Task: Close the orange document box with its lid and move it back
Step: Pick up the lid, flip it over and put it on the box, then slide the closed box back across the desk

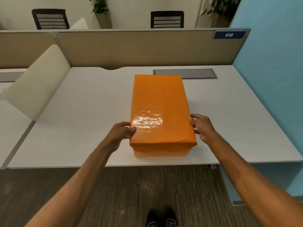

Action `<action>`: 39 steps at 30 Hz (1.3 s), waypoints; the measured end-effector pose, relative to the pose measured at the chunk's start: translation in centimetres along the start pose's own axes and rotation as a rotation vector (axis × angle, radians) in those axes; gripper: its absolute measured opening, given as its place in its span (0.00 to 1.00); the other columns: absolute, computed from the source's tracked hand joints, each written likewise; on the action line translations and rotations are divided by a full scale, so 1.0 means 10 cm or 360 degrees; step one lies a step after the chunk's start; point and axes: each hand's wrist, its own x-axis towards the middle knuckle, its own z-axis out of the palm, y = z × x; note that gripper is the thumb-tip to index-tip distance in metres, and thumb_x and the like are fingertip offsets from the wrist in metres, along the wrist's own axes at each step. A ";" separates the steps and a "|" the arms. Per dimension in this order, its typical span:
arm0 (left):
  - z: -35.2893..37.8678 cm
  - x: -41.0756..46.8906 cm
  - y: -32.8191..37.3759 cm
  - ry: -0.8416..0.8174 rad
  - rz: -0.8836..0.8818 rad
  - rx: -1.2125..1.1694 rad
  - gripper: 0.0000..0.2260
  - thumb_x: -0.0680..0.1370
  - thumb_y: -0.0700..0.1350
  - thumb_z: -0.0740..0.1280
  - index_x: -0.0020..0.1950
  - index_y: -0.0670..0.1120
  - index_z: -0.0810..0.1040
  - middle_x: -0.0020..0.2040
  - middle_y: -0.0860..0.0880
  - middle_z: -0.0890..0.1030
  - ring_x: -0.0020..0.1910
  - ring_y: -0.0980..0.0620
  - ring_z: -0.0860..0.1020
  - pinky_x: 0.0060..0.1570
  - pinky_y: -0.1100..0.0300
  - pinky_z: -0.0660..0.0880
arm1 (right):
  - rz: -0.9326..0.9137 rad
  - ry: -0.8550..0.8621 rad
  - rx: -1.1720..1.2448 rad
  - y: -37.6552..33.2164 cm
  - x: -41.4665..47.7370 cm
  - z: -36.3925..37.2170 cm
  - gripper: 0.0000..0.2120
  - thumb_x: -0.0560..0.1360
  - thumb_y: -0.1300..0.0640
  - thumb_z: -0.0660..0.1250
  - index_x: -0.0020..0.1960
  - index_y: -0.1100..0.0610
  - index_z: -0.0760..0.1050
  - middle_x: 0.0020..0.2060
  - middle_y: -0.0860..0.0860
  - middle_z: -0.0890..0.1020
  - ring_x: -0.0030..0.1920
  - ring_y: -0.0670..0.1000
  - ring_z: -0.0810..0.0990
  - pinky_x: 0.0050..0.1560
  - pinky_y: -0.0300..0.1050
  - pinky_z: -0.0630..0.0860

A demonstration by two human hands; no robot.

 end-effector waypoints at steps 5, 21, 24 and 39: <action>0.05 0.01 -0.07 -0.0026 -0.0023 0.0019 0.19 0.81 0.44 0.65 0.71 0.43 0.71 0.65 0.43 0.77 0.62 0.41 0.77 0.63 0.43 0.75 | -0.0014 0.0012 -0.0033 0.05 0.02 0.02 0.19 0.80 0.56 0.63 0.71 0.54 0.71 0.57 0.51 0.78 0.53 0.55 0.78 0.43 0.51 0.76; 0.04 0.21 -0.08 0.0029 -0.0026 -0.0063 0.30 0.78 0.45 0.69 0.77 0.47 0.62 0.72 0.44 0.72 0.66 0.41 0.73 0.63 0.42 0.72 | -0.0258 0.0158 -0.0341 0.08 0.12 -0.01 0.26 0.78 0.49 0.67 0.73 0.55 0.68 0.62 0.55 0.78 0.59 0.57 0.78 0.56 0.55 0.77; 0.05 0.37 0.07 0.0071 0.0037 -0.0034 0.31 0.77 0.49 0.70 0.77 0.48 0.60 0.73 0.44 0.71 0.68 0.41 0.72 0.64 0.42 0.70 | -0.0420 0.0195 -0.0532 -0.05 0.23 -0.03 0.28 0.77 0.45 0.67 0.73 0.54 0.68 0.62 0.55 0.78 0.59 0.56 0.77 0.56 0.51 0.76; 0.12 1.67 0.91 0.0259 0.0056 0.0009 0.28 0.79 0.53 0.67 0.76 0.47 0.63 0.75 0.44 0.69 0.70 0.40 0.71 0.65 0.43 0.69 | -0.0645 -0.0004 -0.0668 -0.85 1.49 0.15 0.28 0.79 0.49 0.65 0.76 0.51 0.63 0.71 0.57 0.71 0.65 0.59 0.75 0.60 0.53 0.75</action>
